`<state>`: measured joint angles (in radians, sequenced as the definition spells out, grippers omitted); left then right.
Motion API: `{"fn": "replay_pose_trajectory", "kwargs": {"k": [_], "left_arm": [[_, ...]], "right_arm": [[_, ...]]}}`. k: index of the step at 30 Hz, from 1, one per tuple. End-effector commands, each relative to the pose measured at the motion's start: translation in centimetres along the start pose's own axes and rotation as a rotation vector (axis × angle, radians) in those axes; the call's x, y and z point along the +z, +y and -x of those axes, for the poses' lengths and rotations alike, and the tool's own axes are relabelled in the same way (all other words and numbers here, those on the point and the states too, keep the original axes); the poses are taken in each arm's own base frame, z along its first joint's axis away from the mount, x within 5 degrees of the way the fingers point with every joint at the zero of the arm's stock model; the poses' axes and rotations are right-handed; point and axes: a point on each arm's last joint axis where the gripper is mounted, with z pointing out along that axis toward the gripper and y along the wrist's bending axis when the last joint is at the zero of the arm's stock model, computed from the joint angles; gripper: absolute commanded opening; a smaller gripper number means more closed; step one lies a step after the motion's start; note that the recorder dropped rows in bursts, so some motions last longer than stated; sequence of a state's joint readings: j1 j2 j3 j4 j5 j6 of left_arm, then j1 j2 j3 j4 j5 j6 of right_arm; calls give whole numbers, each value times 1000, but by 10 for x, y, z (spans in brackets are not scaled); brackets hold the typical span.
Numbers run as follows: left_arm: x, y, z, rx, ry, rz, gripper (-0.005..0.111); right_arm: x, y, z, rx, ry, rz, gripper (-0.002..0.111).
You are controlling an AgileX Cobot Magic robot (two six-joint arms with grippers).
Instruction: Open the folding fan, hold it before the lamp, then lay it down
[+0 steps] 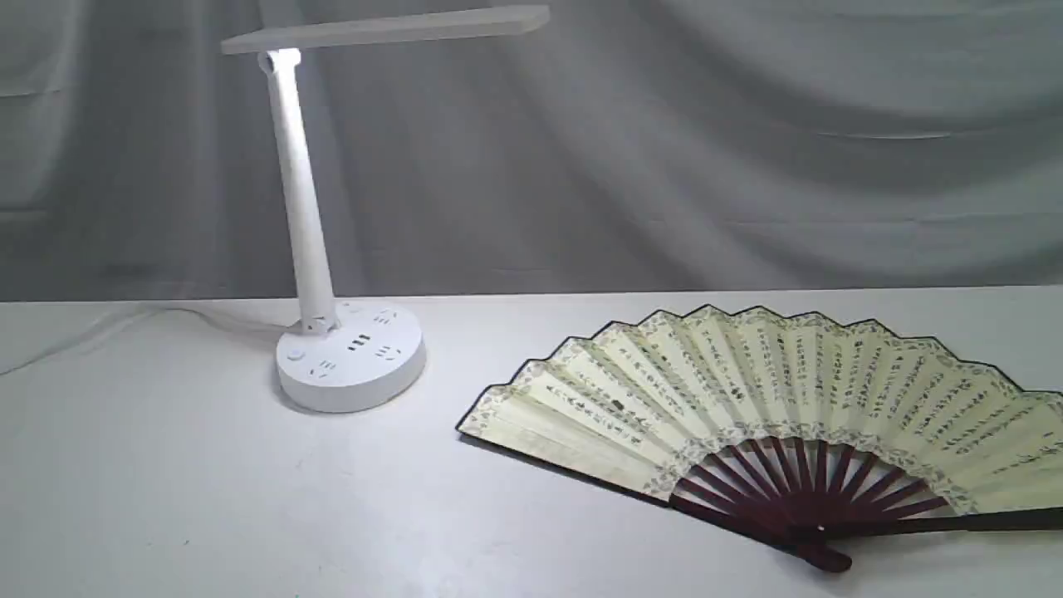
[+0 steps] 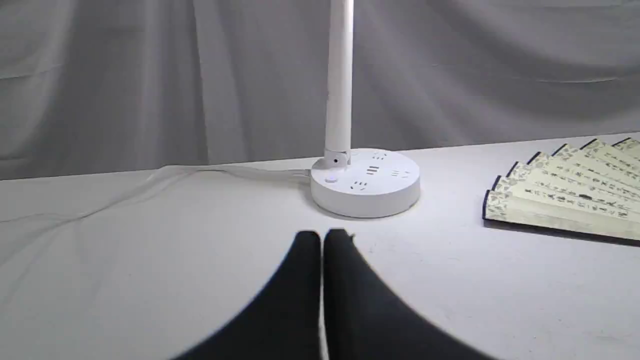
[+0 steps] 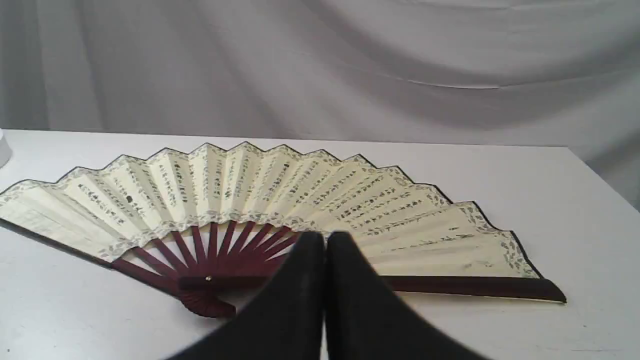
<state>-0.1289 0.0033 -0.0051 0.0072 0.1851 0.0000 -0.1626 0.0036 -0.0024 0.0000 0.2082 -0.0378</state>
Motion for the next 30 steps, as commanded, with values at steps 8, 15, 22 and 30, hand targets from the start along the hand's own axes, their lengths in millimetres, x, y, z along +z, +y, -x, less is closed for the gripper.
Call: {"fn": "replay_pose_trajectory", "kwargs": {"k": [8,15,22,30], "left_arm": [[0,0,-1,0,-2,1,0],[0,5,-1,-9,-3,92,0],[0,5,-1,-9,-3,95,0],[0,5,-1,-9,-3,94,0]], "right_arm": [[0,0,1,2,-14,2,0],[0,0,1,2,-14,2,0],[0,0,1,2,-14,2,0],[0,0,1,2,-14,2,0]]}}
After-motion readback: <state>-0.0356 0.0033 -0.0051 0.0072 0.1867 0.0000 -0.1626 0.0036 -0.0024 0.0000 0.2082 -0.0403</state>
